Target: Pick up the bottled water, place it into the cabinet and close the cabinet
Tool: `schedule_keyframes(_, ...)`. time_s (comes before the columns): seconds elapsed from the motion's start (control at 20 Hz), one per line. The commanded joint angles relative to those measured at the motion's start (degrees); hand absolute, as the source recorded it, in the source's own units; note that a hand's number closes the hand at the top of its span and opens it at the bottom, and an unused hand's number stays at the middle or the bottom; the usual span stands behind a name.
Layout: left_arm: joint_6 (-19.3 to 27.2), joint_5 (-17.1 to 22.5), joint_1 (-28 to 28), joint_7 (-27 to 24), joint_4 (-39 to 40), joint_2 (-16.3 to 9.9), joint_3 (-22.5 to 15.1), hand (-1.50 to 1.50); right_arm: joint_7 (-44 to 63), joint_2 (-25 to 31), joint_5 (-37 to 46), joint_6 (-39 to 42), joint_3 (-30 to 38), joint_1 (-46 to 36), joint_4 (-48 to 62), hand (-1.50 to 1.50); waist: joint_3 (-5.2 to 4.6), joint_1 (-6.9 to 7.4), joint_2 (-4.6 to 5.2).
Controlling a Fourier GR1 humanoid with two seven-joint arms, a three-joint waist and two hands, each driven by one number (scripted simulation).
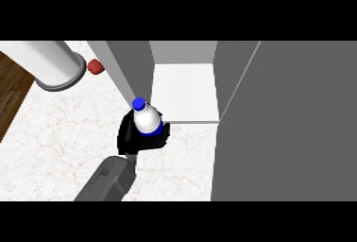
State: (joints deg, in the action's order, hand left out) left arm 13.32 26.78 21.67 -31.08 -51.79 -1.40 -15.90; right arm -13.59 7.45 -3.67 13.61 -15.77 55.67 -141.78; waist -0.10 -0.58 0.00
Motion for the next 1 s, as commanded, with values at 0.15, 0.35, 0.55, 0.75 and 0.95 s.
schedule_keyframes(0.15, 11.17, -1.55, 12.82, 7.54, -2.18, 1.31, -5.11, 1.50, 2.17, 0.63, -3.40, 0.21, 0.88, -0.06, -4.17, -1.50, 0.14, -1.83, 0.04)
schedule_keyframes(0.35, 16.08, -1.27, 18.90, 11.65, 1.82, 1.34, -5.90, 1.50, -1.12, 0.84, -3.79, 1.57, 2.00, 1.21, -2.05, -1.50, 0.16, -2.56, -0.02)
schedule_keyframes(0.55, 16.86, 3.90, 26.60, 11.07, 11.56, 1.37, -4.50, 1.50, 0.86, 2.84, -8.07, 2.93, 6.65, -0.31, -4.11, -1.50, 0.10, -2.94, 0.64)
schedule_keyframes(0.75, 17.50, 4.14, 34.35, 12.56, 19.62, 1.39, -2.85, 1.50, -1.73, 2.48, -7.50, 4.29, 7.47, -1.16, -1.58, -1.50, 0.13, -3.24, 0.75)
schedule_keyframes(0.95, 18.94, -1.35, 35.71, 8.97, 28.54, 0.65, -4.57, 1.50, -0.03, 0.95, -6.29, 3.03, 6.27, -1.56, -2.24, -1.50, 0.09, -3.24, 1.15)
